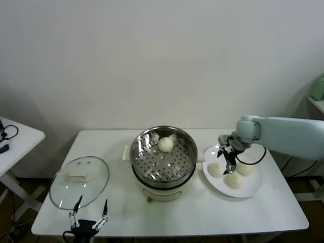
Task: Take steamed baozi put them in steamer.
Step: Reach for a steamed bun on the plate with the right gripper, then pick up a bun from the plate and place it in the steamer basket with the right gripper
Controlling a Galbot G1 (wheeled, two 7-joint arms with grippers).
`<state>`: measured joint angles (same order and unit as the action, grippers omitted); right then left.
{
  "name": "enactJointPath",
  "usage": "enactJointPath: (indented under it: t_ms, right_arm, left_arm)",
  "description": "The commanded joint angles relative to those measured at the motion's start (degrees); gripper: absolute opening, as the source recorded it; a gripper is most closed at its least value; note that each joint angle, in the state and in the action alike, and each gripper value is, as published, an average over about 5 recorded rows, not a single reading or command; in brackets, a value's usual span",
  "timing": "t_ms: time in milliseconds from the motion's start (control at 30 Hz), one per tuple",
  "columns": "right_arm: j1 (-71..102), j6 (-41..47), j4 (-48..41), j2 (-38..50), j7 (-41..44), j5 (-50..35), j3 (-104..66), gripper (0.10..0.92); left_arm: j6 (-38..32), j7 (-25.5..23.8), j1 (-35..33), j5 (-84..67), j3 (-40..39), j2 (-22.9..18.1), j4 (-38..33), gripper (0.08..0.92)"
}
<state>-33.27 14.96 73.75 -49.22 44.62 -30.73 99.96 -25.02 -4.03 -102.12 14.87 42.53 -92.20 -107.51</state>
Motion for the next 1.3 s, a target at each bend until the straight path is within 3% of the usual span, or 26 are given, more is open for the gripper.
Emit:
enactJointPath:
  t_ms: [33,400,600,1067,1300]
  right_arm:
    - [7.73,2.08,-4.67,-1.35,-1.9,4.46,-5.09,0.823]
    - [9.49,2.43,-7.02,-2.76,-2.15,4.36,-6.9,0.815]
    - [9.61,2.53,-7.24,-2.98,-1.46,3.97,-7.12,0.731]
    - [7.92,2.24,-7.34,-2.89,0.87,1.2,-7.83,0.62]
    - [-4.49,0.34,-1.24,-1.05,4.41,-1.31,-0.36,0.595]
  left_arm:
    - [0.13,0.03,0.6,0.13,0.1,-1.8,0.86,0.823]
    - [0.36,-0.04,1.93,-0.18,0.61,-1.48,1.97,0.823]
    - [0.46,-0.07,2.36,-0.27,0.79,-1.36,2.23,0.823]
    - [0.46,0.01,2.37,-0.15,0.59,-1.53,2.22,0.823]
    - [0.47,0.01,1.95,-0.05,0.45,-1.51,1.8,0.823]
